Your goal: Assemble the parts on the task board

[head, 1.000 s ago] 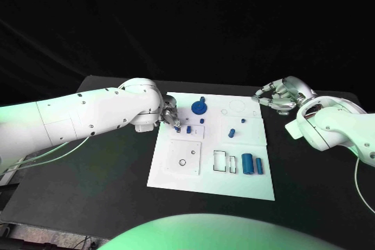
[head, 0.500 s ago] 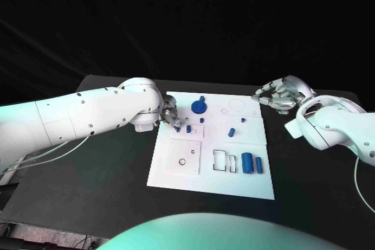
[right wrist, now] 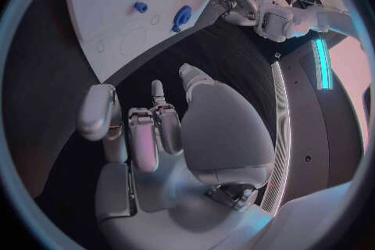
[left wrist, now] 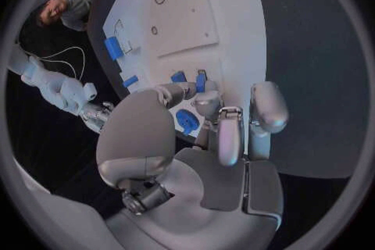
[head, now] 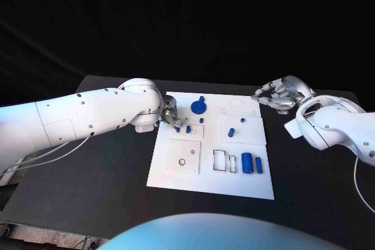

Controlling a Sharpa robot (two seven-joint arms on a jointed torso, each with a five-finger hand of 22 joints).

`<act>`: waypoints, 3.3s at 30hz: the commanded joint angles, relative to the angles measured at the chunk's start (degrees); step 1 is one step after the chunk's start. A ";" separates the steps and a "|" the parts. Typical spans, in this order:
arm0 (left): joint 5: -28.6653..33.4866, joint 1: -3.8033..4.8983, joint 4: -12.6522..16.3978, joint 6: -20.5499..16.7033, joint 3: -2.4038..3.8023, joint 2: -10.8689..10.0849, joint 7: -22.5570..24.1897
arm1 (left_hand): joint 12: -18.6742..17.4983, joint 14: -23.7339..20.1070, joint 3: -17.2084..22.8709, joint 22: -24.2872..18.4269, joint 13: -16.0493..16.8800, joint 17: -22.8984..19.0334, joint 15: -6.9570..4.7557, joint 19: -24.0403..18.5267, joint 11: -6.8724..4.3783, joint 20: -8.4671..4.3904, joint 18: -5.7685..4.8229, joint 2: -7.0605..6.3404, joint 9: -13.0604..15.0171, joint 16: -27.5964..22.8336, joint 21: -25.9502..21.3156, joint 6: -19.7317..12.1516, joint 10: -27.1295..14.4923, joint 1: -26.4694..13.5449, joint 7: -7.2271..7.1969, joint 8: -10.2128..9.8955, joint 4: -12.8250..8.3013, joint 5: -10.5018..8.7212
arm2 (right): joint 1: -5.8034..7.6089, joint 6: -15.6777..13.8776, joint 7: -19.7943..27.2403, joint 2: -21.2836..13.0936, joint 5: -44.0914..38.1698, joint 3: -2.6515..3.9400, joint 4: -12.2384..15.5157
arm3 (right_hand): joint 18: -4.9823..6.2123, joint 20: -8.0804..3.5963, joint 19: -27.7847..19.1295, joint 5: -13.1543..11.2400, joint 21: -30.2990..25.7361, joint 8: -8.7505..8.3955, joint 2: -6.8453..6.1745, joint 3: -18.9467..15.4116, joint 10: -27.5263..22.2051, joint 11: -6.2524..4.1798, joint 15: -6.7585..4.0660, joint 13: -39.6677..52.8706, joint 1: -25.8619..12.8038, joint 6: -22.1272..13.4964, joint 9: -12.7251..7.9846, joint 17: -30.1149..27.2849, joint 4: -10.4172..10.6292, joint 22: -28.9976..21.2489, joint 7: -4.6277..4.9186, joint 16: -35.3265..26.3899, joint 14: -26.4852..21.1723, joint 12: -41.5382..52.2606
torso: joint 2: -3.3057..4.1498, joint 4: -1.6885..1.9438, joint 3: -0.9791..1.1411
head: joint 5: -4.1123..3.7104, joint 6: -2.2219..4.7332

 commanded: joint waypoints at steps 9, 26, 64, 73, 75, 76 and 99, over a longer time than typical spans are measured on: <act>-0.81 -0.01 0.29 0.08 0.03 0.08 -0.39 | 0.50 5.54 9.41 8.59 0.24 13.46 -0.36 0.60 0.03 -0.02 -0.78 0.54 0.10 0.38 0.62 2.01 0.58 0.07 -1.55 0.22 -9.34 0.28 | -0.04 0.53 0.21 0.02 -0.38 0.00 0.01 | 1.07 -0.27 0.19 0.20 -0.30 0.12 -0.17 0.31 -0.06 -0.25 -0.29 5.64 -0.59 -0.30 0.05 8.96 0.03 -0.04 0.02 -0.31 4.53 -0.16 | 0.00 0.02 -0.04 | 0.03 -0.18; -1.54 -0.41 0.70 1.66 0.03 0.09 -0.59 | 0.53 5.57 9.38 8.62 0.26 13.61 -0.37 0.63 0.02 -0.03 -0.80 0.45 0.11 0.44 0.73 2.05 0.65 -0.01 -1.57 0.26 -9.39 0.35 | -0.07 0.59 0.26 0.13 -0.38 0.00 -0.07 | 1.07 -0.27 0.19 0.20 -0.30 0.12 -0.17 0.31 -0.06 -0.25 -0.29 5.64 -0.59 -0.30 0.05 8.96 0.03 -0.04 0.02 -0.31 4.53 -0.16 | 0.03 -0.01 -0.03 | 0.12 -0.29; 0.16 -0.96 0.16 0.88 0.06 0.19 -1.20 | 0.28 5.54 5.46 8.49 -0.56 13.46 -0.74 0.44 -0.54 -0.20 -0.83 -1.41 -1.53 0.40 0.56 2.52 0.62 -10.04 -2.57 -0.57 -3.15 -9.59 | -0.16 0.58 0.36 0.11 -0.33 0.00 -0.09 | 1.11 -0.27 0.14 0.23 -0.54 0.16 -0.19 0.34 -0.19 -0.26 -0.30 5.46 -0.70 -0.37 0.12 8.86 -0.03 -0.15 0.02 -0.36 4.50 -0.33 | -0.02 -0.01 0.01 | 0.12 -0.29; 0.27 -0.97 -0.39 0.76 0.06 0.50 -1.26 | 0.33 5.53 3.78 8.46 -0.62 13.41 -0.76 0.43 -0.55 -0.23 -0.81 -1.76 -2.01 0.38 0.31 3.01 0.60 -10.91 -2.58 -0.73 -1.69 -12.07 | -0.18 0.52 0.40 0.08 -0.53 0.00 -0.10 | 1.11 -0.27 0.14 0.23 -0.54 0.16 -0.19 0.34 -0.19 -0.26 -0.30 5.46 -0.70 -0.37 0.12 8.86 -0.03 -0.15 0.02 -0.36 4.50 -0.33 | 0.04 -0.04 -0.04 | -0.01 -0.29; 0.28 -0.97 -0.44 0.71 0.06 0.53 -1.26 | 0.34 5.53 2.99 8.46 -0.65 13.41 -0.77 0.44 -0.55 -0.23 -0.81 -1.87 -2.19 0.39 0.25 3.15 0.58 -11.02 -2.59 -0.78 -1.10 -13.24 | -0.18 0.50 0.41 0.07 -0.54 0.00 -0.10 | 1.11 -0.27 0.14 0.23 -0.54 0.16 -0.19 0.34 -0.19 -0.26 -0.30 5.46 -0.70 -0.37 0.12 8.86 -0.03 -0.15 0.02 -0.36 4.50 -0.33 | 0.04 -0.03 -0.03 | 0.00 -0.29; 0.29 -0.97 -0.46 0.69 0.06 0.54 -1.27 | 0.34 5.53 2.69 8.47 -0.67 13.43 -0.77 0.46 -0.54 -0.24 -0.81 -1.92 -2.25 0.39 0.27 3.20 0.57 -11.02 -2.59 -0.80 -0.90 -13.63 | -0.18 0.50 0.42 0.07 -0.54 0.00 -0.10 | 1.11 -0.27 0.14 0.23 -0.54 0.16 -0.19 0.34 -0.19 -0.26 -0.30 5.46 -0.70 -0.37 0.12 8.86 -0.03 -0.15 0.02 -0.36 4.50 -0.33 | 0.03 -0.01 -0.02 | -0.02 -0.29; -0.44 -1.01 -0.52 -0.74 0.32 0.04 -0.79 | 0.66 5.60 -6.32 8.54 -0.53 13.80 -0.77 0.65 -0.54 -0.22 -0.84 -2.08 -3.36 0.54 0.15 3.90 0.63 -8.69 -2.62 -1.05 4.46 -16.18 | -0.24 0.19 0.70 0.06 -0.08 0.00 -0.08 | 1.11 -0.27 0.15 0.23 -0.54 0.14 -0.23 0.31 -0.18 -0.25 -0.29 5.48 -0.79 -0.44 0.14 8.82 -0.01 -0.12 0.03 -0.38 4.49 -0.30 | 0.00 -0.09 -0.01 | -0.13 -0.29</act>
